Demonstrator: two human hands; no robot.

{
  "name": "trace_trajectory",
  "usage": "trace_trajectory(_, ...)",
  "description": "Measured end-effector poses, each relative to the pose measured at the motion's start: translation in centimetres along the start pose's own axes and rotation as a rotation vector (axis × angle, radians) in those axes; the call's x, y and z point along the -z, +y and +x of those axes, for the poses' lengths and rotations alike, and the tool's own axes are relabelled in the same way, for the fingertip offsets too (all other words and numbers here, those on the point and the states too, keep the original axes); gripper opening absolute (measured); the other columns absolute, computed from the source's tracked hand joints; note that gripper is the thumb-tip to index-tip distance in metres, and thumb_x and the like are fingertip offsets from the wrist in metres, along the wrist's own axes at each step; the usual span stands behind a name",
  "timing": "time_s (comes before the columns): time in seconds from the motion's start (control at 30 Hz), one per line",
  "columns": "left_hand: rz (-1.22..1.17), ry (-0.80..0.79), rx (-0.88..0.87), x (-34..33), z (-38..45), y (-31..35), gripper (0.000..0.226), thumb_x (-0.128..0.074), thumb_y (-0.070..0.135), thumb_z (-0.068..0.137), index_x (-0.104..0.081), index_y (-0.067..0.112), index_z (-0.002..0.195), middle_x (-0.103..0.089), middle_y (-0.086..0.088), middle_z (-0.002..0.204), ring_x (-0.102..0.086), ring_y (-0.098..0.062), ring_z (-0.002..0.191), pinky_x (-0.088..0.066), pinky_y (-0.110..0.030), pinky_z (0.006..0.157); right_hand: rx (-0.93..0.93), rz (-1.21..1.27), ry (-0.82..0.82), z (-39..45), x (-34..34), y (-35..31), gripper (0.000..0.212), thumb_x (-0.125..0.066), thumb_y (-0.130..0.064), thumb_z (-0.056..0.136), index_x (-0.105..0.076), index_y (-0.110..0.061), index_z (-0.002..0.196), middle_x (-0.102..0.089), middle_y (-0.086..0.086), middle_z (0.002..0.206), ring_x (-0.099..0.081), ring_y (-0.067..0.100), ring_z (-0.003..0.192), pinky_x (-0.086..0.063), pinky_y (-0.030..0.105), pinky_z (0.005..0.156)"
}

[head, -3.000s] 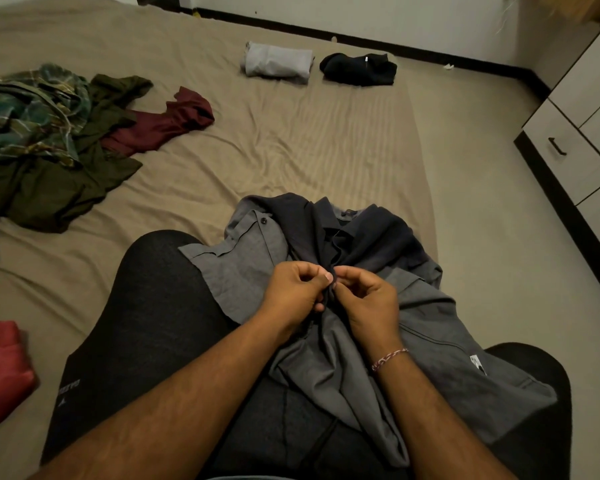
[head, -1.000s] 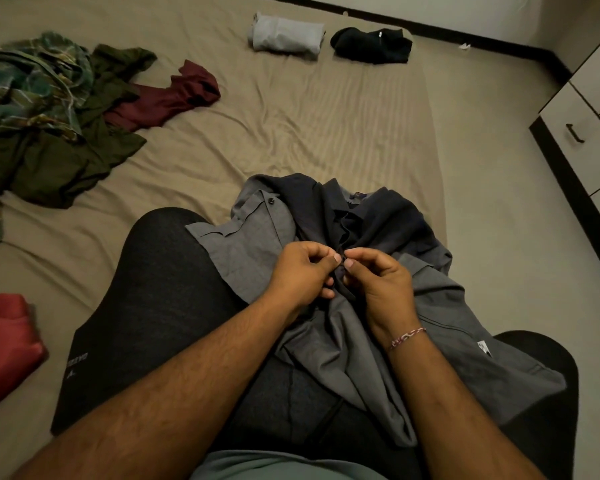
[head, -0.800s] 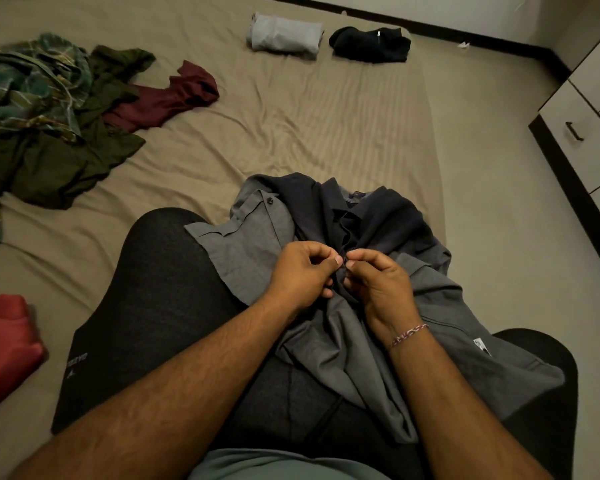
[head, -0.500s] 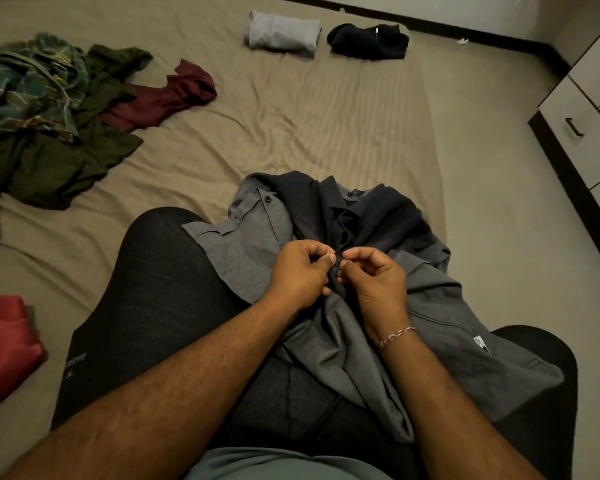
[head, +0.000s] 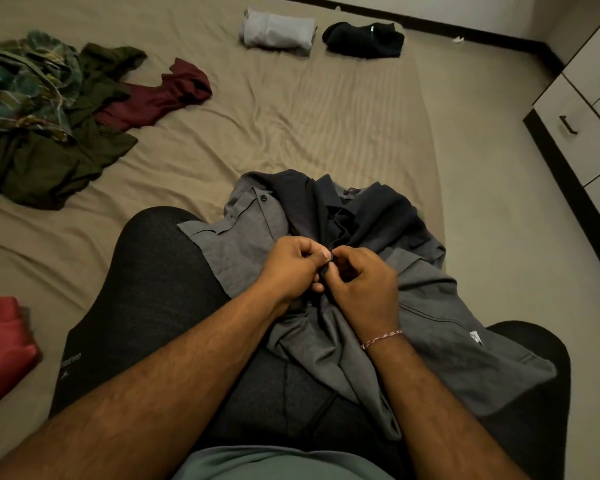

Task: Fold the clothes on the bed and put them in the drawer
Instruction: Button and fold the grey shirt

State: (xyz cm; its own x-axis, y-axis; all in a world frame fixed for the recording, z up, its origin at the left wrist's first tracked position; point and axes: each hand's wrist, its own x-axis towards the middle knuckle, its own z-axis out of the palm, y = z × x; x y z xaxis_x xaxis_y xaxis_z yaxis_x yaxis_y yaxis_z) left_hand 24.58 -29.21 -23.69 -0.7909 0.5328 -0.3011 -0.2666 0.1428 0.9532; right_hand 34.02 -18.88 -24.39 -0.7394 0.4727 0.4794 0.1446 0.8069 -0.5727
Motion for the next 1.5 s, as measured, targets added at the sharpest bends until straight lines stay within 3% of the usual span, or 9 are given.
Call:
trace_trajectory(0.17, 0.071, -0.019, -0.010, 0.1, -0.3, 0.4, 0.017, -0.067, 0.004, 0.097, -0.070, 0.006, 0.080, -0.068, -0.001, 0.061, -0.058, -0.012, 0.045, -0.052, -0.025, 0.046, -0.083, -0.034, -0.025, 0.1, -0.1, -0.2, 0.008, -0.075, -0.019, 0.077, -0.069, -0.020, 0.081, -0.062, -0.007, 0.075, -0.056, 0.008, 0.068, -0.051, 0.033, 0.064)
trace_trajectory(0.67, -0.030, -0.042, 0.013, -0.5, -0.9, 0.8, 0.015, -0.066, 0.005, 0.097, -0.066, 0.007, 0.082, -0.069, -0.005, 0.065, -0.062, -0.014, 0.053, -0.053, -0.028, 0.050, -0.091, 0.013, 0.045, 0.3, -0.3, -0.2, 0.012, -0.074, -0.013, 0.071, -0.065, -0.020, 0.073, -0.057, -0.010, 0.068, -0.053, 0.009, 0.062, -0.044, 0.023, 0.058)
trace_trajectory(0.83, 0.001, 0.030, -0.105, -0.4, -0.8, 1.1, 0.017, -0.064, 0.008, 0.099, -0.071, 0.010, 0.084, -0.068, -0.003, 0.069, -0.060, -0.012, 0.058, -0.053, -0.028, 0.052, -0.256, 0.427, 0.084, 0.5, 0.3, -0.3, 0.017, -0.083, -0.004, 0.080, -0.077, -0.016, 0.091, -0.075, -0.010, 0.085, -0.072, 0.005, 0.077, -0.057, 0.019, 0.072)
trace_trajectory(0.93, 0.013, 0.075, -0.141, -0.5, -0.7, 1.0, 0.018, -0.064, 0.011, 0.099, -0.072, 0.012, 0.083, -0.070, -0.005, 0.073, -0.062, -0.015, 0.063, -0.053, -0.030, 0.058, -0.407, 0.671, 0.063, 0.6, 0.4, -0.3, 0.014, -0.080, -0.002, 0.086, -0.078, -0.010, 0.097, -0.078, 0.002, 0.090, -0.075, 0.015, 0.086, -0.061, 0.027, 0.080)
trace_trajectory(1.07, -0.002, 0.066, -0.146, -0.8, -0.7, 0.9, 0.019, -0.063, 0.011, 0.099, -0.070, 0.016, 0.082, -0.069, 0.004, 0.071, -0.061, -0.003, 0.061, -0.048, -0.018, 0.058, -0.521, 0.774, 0.003, 1.1, 0.4, 0.0, 0.013, -0.070, -0.005, 0.095, -0.077, -0.015, 0.094, -0.078, 0.006, 0.087, -0.073, 0.015, 0.080, -0.059, 0.029, 0.074)
trace_trajectory(1.27, -0.085, 0.126, -0.176, -0.2, 0.0, 1.0, 0.023, -0.058, 0.014, 0.103, -0.065, 0.019, 0.081, -0.062, 0.009, 0.067, -0.054, -0.003, 0.061, -0.044, -0.019, 0.058, -0.298, 0.516, -0.284, 1.5, 2.1, 0.6, 0.029, -0.075, -0.013, 0.092, -0.073, -0.023, 0.119, -0.075, -0.008, 0.098, -0.071, 0.007, 0.093, -0.058, 0.022, 0.084)
trace_trajectory(1.37, -0.093, 0.092, -0.171, -0.2, 0.1, 1.3, 0.019, -0.056, 0.011, 0.103, -0.064, 0.016, 0.087, -0.065, -0.002, 0.078, -0.058, -0.015, 0.072, -0.049, -0.029, 0.067, -0.145, 0.210, -0.290, 1.5, 2.5, 1.2, 0.023, -0.078, -0.016, 0.089, -0.076, -0.025, 0.110, -0.074, -0.016, 0.095, -0.069, -0.001, 0.088, -0.055, 0.019, 0.079)
trace_trajectory(1.43, -0.090, -0.001, -0.176, -0.3, -0.2, 1.5, 0.012, -0.059, 0.005, 0.100, -0.065, 0.015, 0.095, -0.066, -0.001, 0.081, -0.061, -0.012, 0.071, -0.050, -0.030, 0.069, -0.233, 0.270, -0.238, 1.6, 2.6, 1.5, 0.012, -0.074, -0.014, 0.092, -0.078, -0.024, 0.097, -0.076, -0.014, 0.089, -0.070, 0.001, 0.083, -0.057, 0.026, 0.077)
trace_trajectory(1.5, 0.065, -0.090, -0.277, -0.3, -0.7, 1.4, 0.019, -0.069, 0.006, 0.093, -0.063, 0.018, 0.107, -0.068, 0.007, 0.093, -0.066, -0.005, 0.083, -0.053, -0.023, 0.074, -0.365, 0.425, -0.170, 1.9, 2.7, 1.7, 0.012, -0.072, -0.013, 0.095, -0.078, -0.023, 0.092, -0.077, -0.009, 0.088, -0.072, 0.007, 0.085, -0.058, 0.029, 0.080)
